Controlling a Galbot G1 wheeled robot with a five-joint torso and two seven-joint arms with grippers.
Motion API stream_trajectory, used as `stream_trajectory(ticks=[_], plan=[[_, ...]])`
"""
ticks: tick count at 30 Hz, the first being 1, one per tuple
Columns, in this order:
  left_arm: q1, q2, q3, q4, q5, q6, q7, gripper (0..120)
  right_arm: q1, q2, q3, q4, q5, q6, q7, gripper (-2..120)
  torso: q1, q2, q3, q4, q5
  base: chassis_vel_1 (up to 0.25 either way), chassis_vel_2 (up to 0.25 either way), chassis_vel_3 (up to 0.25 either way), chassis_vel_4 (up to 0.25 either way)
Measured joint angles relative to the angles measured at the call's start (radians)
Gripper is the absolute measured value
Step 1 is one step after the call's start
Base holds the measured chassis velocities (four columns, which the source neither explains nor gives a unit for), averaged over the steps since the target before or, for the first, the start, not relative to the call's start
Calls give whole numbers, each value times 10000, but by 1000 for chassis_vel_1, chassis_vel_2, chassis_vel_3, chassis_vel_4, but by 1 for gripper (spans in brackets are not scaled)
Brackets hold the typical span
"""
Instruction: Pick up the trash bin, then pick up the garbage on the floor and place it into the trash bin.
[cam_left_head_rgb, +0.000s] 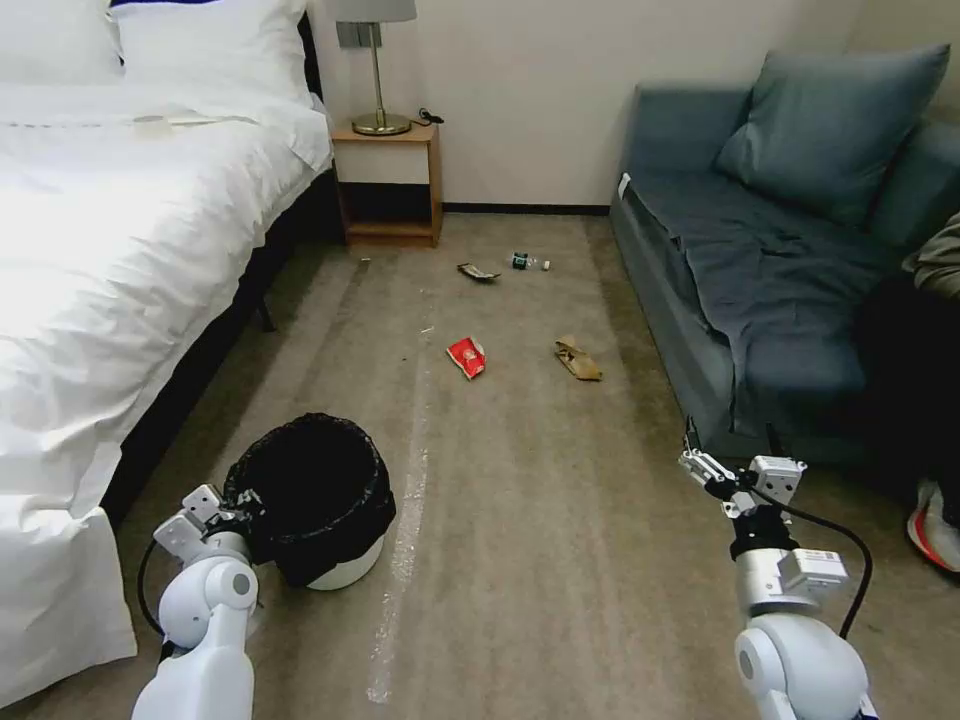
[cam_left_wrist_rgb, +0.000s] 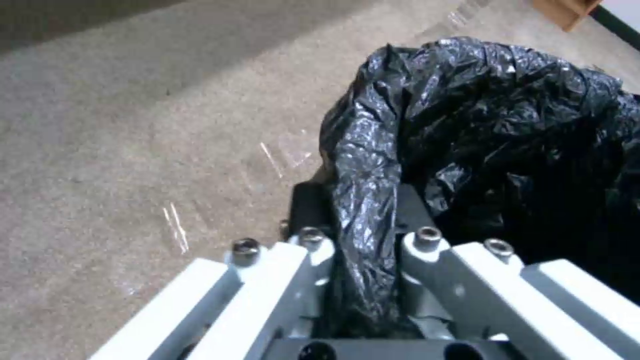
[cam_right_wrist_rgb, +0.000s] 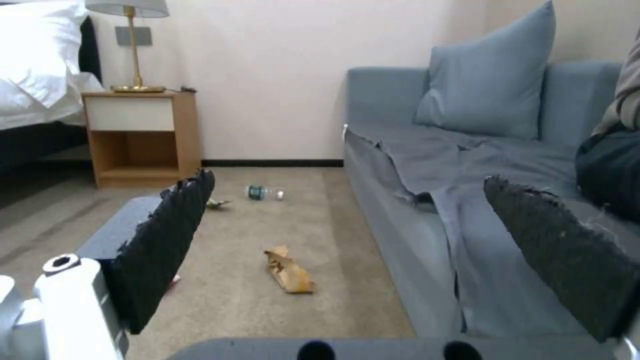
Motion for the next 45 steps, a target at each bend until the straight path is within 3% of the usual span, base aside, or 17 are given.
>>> stream_trajectory(ticks=[7,15,22,26,31,35,45], plan=[[44,-1,10,-77,48,4,39,5,14,-26,-17,-12,104,-73,42,100,0,-1,2,-2,-2,0,0,0,0],[307,-21,92,-829,883,-45,472,5,65,-19,-23,-108,136,-60,53,100,1,-3,3,-7,-10,0,0,0,0],[644,-91,146,-2121,2966,-584,1009,5,150,20,26,-437,-15,405,3,100,1,-3,2,-5,0,0,0,0,0],[847,-134,284,-2700,3507,-646,1169,5,178,39,50,-518,-96,570,-65,100,1,-3,2,-4,-1,0,0,0,0],[1024,-217,483,-3611,4424,-673,1442,5,181,90,-99,-262,-152,222,685,100,1,-3,1,-4,0,0,0,0,0],[1089,-217,581,-3931,4543,-627,1472,5,232,107,-127,-208,-352,122,829,100,1,-3,1,-4,0,0,0,0,0],[1216,-301,655,-4003,4516,-695,1528,5,238,92,8,-360,-901,536,616,100,1,-3,2,-3,-1,0,0,0,0]])
